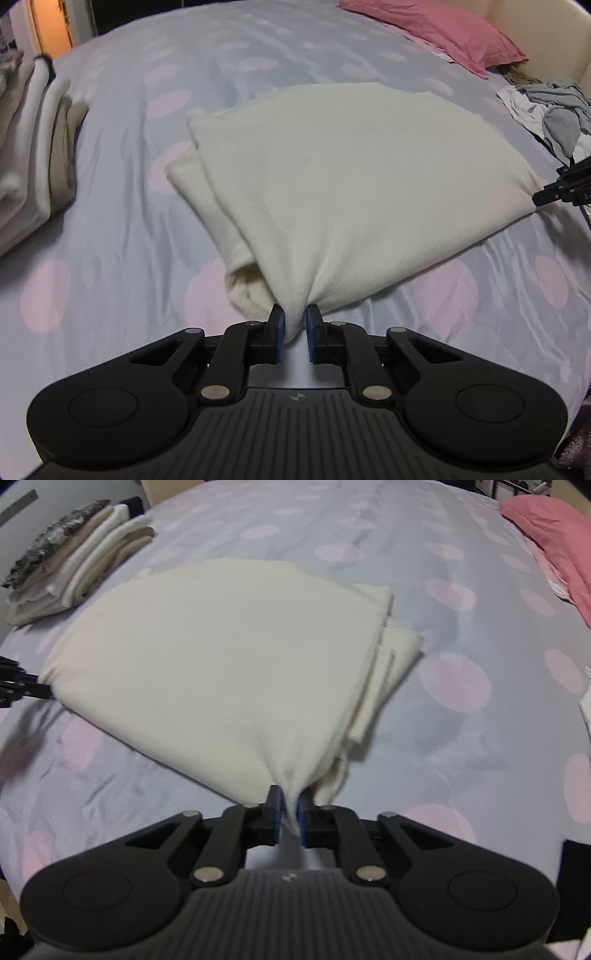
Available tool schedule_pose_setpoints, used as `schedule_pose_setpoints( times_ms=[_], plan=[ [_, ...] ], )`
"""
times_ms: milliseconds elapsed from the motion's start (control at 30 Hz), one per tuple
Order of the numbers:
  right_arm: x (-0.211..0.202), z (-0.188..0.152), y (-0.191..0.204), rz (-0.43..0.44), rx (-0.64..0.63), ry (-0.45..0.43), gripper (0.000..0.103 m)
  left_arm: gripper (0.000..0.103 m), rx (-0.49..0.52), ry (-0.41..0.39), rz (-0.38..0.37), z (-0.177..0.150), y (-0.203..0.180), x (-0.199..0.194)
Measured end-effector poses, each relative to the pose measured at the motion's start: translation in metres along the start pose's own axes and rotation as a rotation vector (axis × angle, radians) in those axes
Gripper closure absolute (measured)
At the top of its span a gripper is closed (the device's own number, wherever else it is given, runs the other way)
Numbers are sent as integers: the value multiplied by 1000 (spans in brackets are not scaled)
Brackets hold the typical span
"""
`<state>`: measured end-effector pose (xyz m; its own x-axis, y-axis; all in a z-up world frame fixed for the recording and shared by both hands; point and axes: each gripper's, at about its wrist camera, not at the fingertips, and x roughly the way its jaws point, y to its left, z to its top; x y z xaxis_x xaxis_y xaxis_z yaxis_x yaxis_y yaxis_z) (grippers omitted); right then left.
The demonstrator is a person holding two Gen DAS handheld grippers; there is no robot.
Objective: Fold clothes
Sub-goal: 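Pinch the folded sweater edge with both grippers and tuck it neatly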
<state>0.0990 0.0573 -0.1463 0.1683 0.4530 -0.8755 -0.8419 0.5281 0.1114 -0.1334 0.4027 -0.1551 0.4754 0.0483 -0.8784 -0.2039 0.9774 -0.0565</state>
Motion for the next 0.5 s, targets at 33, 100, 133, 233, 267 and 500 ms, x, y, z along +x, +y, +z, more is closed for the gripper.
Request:
schedule_pose_setpoints(
  times_ms=[33, 100, 133, 233, 267, 500],
  plan=[
    [1, -1, -2, -15, 5, 12, 97, 97, -4, 18, 10, -1, 2, 1],
    [2, -3, -5, -22, 22, 22, 97, 98, -15, 59, 27, -6, 5, 3],
    [2, -4, -7, -17, 33, 22, 97, 98, -22, 77, 37, -8, 8, 4],
    [0, -4, -7, -25, 30, 25, 97, 98, -57, 86, 69, -14, 15, -2],
    [-2, -4, -7, -28, 38, 29, 97, 98, -68, 87, 84, -16, 18, -5],
    [-22, -3, -12, -51, 128, 25, 89, 76, -200, 0, 106, -15, 27, -35]
  ],
)
